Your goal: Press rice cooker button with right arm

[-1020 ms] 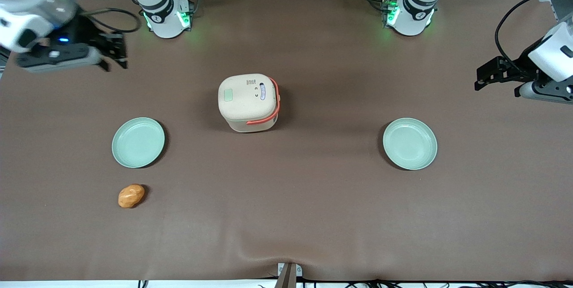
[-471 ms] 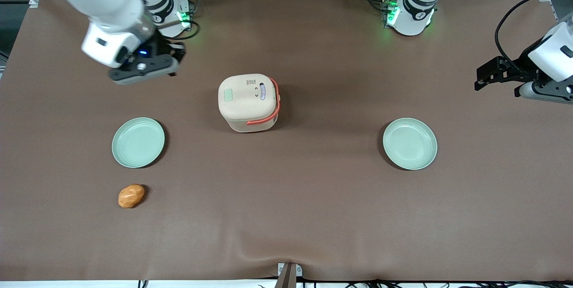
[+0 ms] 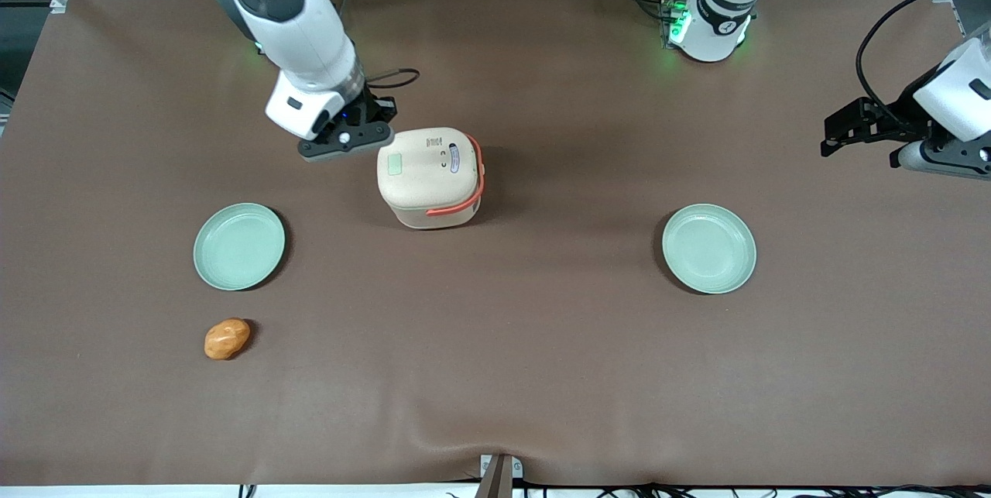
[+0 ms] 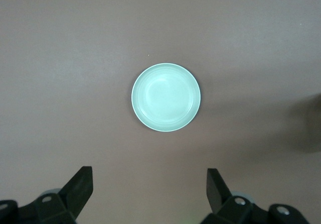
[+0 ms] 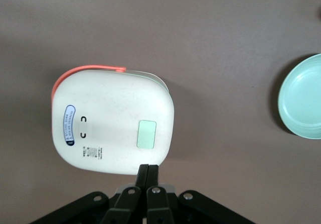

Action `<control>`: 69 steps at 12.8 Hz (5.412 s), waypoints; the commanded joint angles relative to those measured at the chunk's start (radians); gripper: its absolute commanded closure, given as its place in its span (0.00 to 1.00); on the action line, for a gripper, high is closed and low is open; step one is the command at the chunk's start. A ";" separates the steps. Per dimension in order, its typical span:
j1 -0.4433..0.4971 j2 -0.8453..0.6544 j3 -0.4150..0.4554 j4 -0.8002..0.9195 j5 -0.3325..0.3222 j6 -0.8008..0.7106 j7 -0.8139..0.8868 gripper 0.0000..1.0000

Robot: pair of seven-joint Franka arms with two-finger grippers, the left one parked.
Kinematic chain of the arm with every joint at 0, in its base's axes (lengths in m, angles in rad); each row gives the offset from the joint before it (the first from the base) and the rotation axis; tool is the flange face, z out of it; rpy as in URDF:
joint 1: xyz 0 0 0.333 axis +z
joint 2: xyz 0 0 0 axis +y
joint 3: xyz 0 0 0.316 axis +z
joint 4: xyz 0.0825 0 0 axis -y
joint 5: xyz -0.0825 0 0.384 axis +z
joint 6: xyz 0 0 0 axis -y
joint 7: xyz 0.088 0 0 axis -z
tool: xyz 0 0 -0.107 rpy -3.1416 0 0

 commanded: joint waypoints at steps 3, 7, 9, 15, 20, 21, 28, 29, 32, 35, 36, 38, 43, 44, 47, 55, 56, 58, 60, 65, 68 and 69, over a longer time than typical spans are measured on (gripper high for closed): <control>0.006 -0.012 0.020 -0.158 -0.007 0.156 0.072 1.00; 0.018 0.017 0.025 -0.188 -0.007 0.213 0.127 1.00; 0.029 0.032 0.029 -0.197 -0.027 0.232 0.173 1.00; 0.024 0.068 0.028 -0.198 -0.037 0.250 0.222 1.00; 0.014 0.086 0.025 -0.204 -0.039 0.261 0.225 1.00; 0.014 0.088 0.025 -0.207 -0.039 0.261 0.225 1.00; 0.011 0.101 0.017 -0.283 -0.044 0.353 0.245 1.00; 0.001 0.094 0.007 -0.257 -0.042 0.330 0.242 1.00; -0.015 0.069 -0.047 -0.044 -0.027 0.080 0.228 1.00; -0.040 0.037 -0.049 -0.010 -0.024 0.034 0.227 0.89; -0.052 0.034 -0.052 0.013 -0.024 0.017 0.219 0.89; -0.081 -0.003 -0.087 0.053 -0.024 -0.044 0.130 0.84; -0.143 -0.093 -0.248 0.145 -0.024 -0.139 -0.189 0.00; -0.156 -0.106 -0.268 0.162 -0.025 -0.150 -0.221 0.00; -0.164 -0.145 -0.344 0.178 -0.028 -0.156 -0.305 0.00; -0.167 -0.132 -0.455 0.199 -0.027 -0.261 -0.502 0.00; -0.166 -0.118 -0.455 0.202 -0.027 -0.256 -0.504 0.00; -0.166 -0.106 -0.455 0.205 -0.025 -0.248 -0.502 0.00; -0.164 -0.103 -0.455 0.205 -0.024 -0.248 -0.499 0.00; -0.163 -0.103 -0.454 0.224 -0.024 -0.254 -0.501 0.00; -0.160 -0.103 -0.451 0.248 -0.024 -0.271 -0.499 0.00; -0.160 -0.103 -0.451 0.253 -0.022 -0.277 -0.499 0.00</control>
